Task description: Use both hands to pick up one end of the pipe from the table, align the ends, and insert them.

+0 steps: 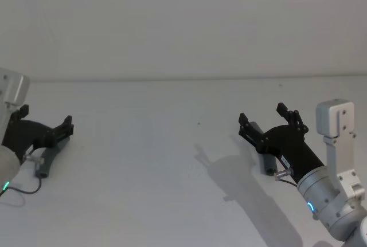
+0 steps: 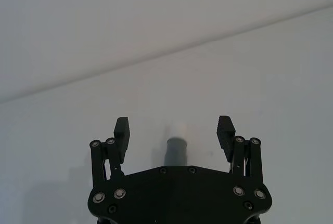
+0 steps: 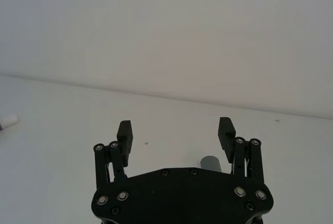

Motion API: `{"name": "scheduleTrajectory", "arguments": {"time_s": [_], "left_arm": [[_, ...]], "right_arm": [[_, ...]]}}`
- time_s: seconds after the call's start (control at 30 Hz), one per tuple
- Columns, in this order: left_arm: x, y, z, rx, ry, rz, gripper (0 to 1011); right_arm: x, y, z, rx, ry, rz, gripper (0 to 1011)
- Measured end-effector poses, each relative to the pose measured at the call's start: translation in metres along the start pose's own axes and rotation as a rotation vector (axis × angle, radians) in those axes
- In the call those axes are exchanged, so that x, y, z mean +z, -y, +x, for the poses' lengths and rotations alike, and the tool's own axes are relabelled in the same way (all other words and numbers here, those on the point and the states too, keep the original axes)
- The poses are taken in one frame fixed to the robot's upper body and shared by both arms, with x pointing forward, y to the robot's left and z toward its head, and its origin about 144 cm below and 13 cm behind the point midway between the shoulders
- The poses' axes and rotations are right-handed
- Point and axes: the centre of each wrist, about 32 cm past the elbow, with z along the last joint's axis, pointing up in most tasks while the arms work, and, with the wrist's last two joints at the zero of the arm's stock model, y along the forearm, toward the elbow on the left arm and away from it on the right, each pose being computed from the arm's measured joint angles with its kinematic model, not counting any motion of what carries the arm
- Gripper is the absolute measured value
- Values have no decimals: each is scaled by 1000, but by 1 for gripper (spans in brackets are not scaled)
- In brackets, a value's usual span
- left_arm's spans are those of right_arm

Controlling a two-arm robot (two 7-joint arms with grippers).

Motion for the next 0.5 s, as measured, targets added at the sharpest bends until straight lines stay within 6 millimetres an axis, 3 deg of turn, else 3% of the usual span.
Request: {"name": "scheduleTrajectory", "arguments": {"time_s": [0.5], "left_arm": [[-19,-4,16,12,-5,80,1001]], "right_arm": [[0,0,0,0,0,0,1000]]}}
